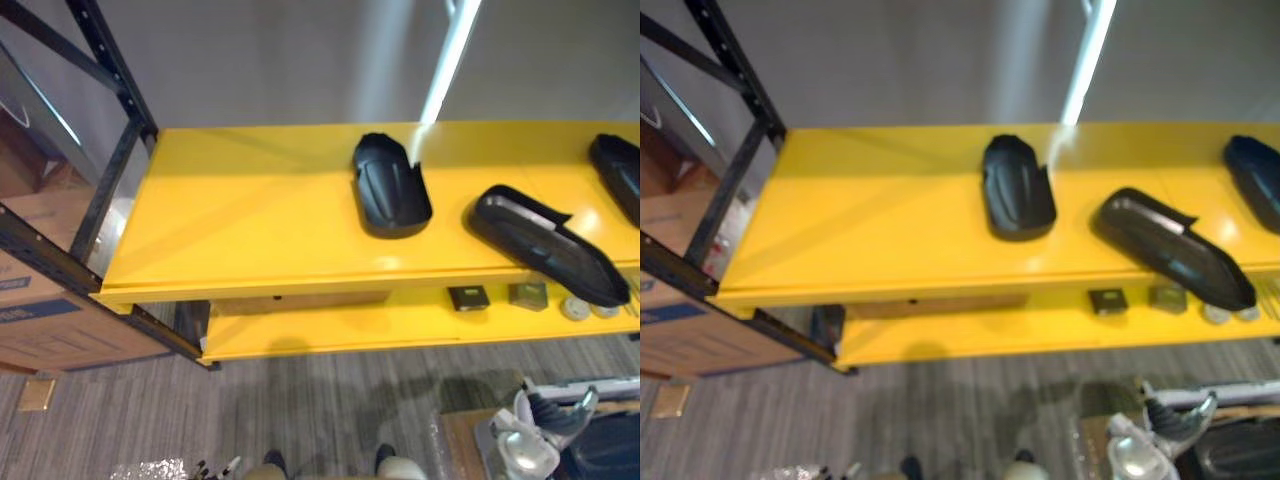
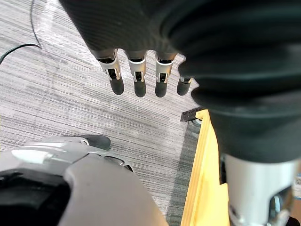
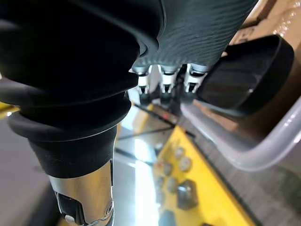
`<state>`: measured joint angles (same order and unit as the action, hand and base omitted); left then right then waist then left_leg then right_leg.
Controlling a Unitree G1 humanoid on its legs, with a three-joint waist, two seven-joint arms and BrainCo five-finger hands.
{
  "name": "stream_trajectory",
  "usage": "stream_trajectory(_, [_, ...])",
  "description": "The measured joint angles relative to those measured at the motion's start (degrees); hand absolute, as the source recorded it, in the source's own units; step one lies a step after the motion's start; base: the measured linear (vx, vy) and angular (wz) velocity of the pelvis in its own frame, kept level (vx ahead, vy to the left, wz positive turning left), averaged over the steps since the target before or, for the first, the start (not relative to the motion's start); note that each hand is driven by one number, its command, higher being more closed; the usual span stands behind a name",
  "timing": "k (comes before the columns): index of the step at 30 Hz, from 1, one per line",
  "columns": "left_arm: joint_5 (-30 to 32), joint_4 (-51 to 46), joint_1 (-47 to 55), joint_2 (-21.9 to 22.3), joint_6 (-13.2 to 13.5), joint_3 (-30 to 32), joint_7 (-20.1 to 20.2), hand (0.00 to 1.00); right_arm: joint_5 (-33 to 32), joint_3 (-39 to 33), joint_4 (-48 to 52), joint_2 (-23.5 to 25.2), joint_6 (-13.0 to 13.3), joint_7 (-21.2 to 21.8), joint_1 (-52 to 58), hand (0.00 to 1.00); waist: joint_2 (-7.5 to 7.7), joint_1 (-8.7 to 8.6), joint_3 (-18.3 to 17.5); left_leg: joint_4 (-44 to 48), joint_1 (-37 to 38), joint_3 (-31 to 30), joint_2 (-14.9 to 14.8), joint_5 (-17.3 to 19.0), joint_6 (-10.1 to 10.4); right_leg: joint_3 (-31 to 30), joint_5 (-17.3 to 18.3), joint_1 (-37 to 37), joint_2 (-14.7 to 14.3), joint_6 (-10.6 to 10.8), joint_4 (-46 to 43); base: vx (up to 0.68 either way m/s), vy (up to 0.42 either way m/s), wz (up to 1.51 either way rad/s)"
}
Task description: Walk over and take plastic housings, then place them on the shelf
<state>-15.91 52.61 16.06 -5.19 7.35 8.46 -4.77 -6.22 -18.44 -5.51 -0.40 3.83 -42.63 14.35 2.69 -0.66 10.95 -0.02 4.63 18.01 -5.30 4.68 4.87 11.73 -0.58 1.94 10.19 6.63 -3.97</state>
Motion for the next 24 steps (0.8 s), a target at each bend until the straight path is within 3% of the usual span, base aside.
stream_trajectory(4, [0.28, -0.73, -0.57, -0.5, 0.01, -0.16, -0.13, 0.0, -3.22, -4.0, -0.09, -0.86, 1.46, -1.2, -6.83, 0.0, 0.86, 0.66, 0.37, -0.67, -2.84, -0.86, -0.12, -0.77, 0.18, 0.27, -0.36, -2.56, -0.2, 0.13, 0.1, -0.06, -0.024, 0.11])
stream_trajectory(7, [0.35, -1.11, -1.51, -0.96, -0.16, -0.77, -0.12, 0.0, -5.68, -7.99, -2.22, -4.61, 2.21, -1.86, -11.59, 0.0, 0.47, 1.48, 1.73, -3.69, -3.29, -2.7, 0.18, -3.09, 0.26, 1.36, -0.4, -3.16, -0.37, 0.12, 0.25, -0.01, -0.017, 0.31])
stream_trajectory(8, [0.37, -1.94, -1.72, -1.19, -0.49, -0.88, -0.07, 0.0, -6.55, -9.51, -3.78, -6.08, 2.17, -1.97, -13.99, 1.0, 0.38, 1.48, 2.49, -4.35, -3.76, -3.56, 0.29, -3.89, 0.19, 2.27, -0.41, -3.17, -0.36, 0.11, 0.46, 0.01, -0.009, 0.31])
stream_trajectory(14, [0.55, -3.01, -3.03, -1.63, -2.08, -1.47, 0.66, 0.0, -11.32, -12.75, -10.0, -10.51, 1.91, -0.83, -22.13, 1.0, -0.06, 1.92, 5.76, -4.16, -5.1, -5.35, 1.19, -5.6, -0.43, 2.44, -1.55, -4.0, 0.11, -0.26, 0.54, 0.01, 0.025, 0.18])
stream_trajectory(24, [0.44, -4.19, -3.13, -2.3, -1.95, -2.44, 1.03, 0.0, -16.17, -16.38, -18.48, -14.56, 1.96, 0.22, -26.02, 1.0, -1.31, 3.0, 7.41, -3.31, -5.77, -6.7, 2.31, -5.71, -0.99, 2.39, -3.0, -3.69, 1.33, 0.0, 0.49, -0.01, 0.033, 0.06])
